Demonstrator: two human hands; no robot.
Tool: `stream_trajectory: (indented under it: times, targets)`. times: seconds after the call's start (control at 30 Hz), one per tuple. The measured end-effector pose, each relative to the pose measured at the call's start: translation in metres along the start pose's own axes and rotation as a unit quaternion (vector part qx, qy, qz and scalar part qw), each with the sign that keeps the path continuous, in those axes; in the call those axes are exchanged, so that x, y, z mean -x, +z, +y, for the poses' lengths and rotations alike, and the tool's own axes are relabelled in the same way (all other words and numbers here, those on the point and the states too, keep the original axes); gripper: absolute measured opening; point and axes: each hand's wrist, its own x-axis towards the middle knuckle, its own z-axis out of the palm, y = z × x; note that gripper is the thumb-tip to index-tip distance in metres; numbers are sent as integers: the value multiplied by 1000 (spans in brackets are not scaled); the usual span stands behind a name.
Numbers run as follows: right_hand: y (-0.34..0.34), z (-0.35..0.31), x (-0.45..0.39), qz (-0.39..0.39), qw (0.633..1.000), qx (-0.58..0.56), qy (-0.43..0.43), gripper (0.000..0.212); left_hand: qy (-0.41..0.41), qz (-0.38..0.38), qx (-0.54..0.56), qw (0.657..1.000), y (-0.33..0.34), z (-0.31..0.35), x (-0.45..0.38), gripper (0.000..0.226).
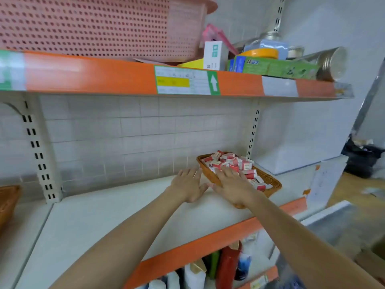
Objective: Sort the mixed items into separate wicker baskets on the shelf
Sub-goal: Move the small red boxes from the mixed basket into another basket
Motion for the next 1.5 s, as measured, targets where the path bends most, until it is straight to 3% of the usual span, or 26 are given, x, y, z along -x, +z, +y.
stream_trajectory:
  times: [0.3,0.5,0.83,1.13,1.33,1.5]
  targets:
    - [-1,115,0,0,999,14,40,66,29,17,11,999,1,85,-54,68]
    - [-3,143,-11,10,999,-14,38,63,36,59,10,998,-9,98,-80,64]
    - [-6,139,-56,54,994,-97,-17,47,28,93,22,995,-14,93,-118,43]
    - [-1,135,-72,90,995,-36,1,37,7,116,55,992,-8,80,-135,33]
    - [-13,118,-61,143,988,-53,-21,32,-4,188,105,977,-16,78,-119,35]
    - [-12,92,-56,137,985,-90,-55,40,-42,167,152,973,-16,67,-86,32]
